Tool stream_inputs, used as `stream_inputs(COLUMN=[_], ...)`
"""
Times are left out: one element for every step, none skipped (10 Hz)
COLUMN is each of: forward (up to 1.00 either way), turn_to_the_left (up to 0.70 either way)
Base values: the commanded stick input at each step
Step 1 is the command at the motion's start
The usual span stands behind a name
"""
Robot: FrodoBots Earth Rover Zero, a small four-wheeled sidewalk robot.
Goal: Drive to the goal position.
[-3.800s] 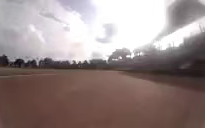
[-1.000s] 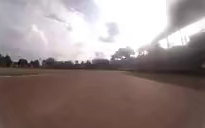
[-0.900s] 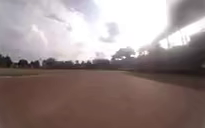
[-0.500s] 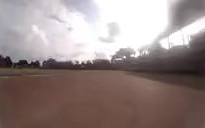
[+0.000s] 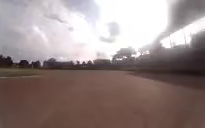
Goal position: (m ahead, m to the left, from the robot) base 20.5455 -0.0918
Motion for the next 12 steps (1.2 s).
stream_inputs(forward=[0.7, 0.7, 0.7, 0.7, 0.7, 0.7, 0.7, 0.7, 0.7, 0.7, 0.7, 0.7], turn_to_the_left=[0.0, 0.0, 0.0, 0.0, 0.0, 0.0, 0.0, 0.0, 0.0, 0.0, 0.0, 0.0])
